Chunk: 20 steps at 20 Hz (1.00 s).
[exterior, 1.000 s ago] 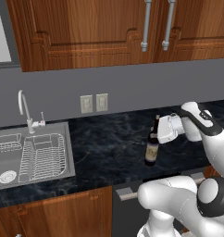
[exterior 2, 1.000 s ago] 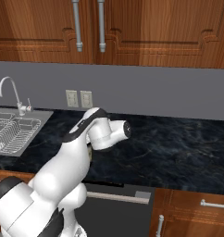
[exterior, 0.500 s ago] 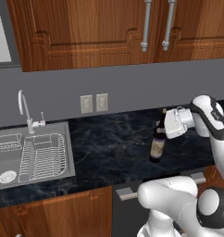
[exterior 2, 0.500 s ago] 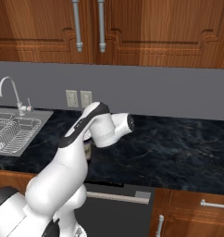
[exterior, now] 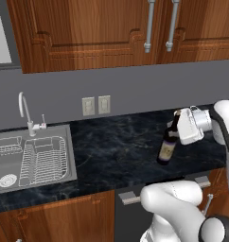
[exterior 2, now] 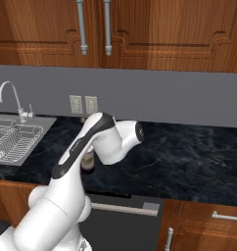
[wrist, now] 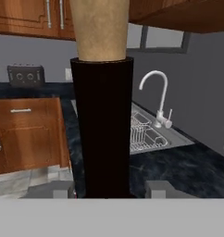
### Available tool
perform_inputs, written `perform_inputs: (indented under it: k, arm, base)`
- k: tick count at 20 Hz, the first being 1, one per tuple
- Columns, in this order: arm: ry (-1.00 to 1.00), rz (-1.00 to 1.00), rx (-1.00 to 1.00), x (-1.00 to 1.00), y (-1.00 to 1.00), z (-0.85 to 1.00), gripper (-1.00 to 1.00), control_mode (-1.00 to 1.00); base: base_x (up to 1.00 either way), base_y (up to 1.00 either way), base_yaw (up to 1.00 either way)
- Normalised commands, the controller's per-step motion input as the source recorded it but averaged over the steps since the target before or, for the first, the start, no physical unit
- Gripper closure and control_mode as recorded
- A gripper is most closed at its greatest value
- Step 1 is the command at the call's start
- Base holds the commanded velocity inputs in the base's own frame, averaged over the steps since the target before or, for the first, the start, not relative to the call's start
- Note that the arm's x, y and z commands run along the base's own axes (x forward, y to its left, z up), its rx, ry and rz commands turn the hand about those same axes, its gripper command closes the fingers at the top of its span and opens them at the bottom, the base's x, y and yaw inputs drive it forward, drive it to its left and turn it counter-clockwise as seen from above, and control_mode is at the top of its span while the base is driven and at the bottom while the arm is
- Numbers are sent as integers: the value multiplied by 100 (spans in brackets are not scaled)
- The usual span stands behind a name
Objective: There is a wine glass and glass cup on the dining counter. Place the wine bottle next to the wine glass and the juice bottle next to the glass cup.
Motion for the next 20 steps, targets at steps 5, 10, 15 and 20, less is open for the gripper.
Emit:
perform_inputs:
  k: [5,10,15,20]
  arm:
    - [-6,-2,0,-39,0,17,100,-100]
    - [0,0,0,-32,-2,22,100,-100]
    - [1,0,0,-24,-2,10,100,-100]
    - [0,0,0,-3,0,0,100,-100]
  base:
    - [0,0,0]
    - [0,0,0]
    - [0,0,0]
    - [0,0,0]
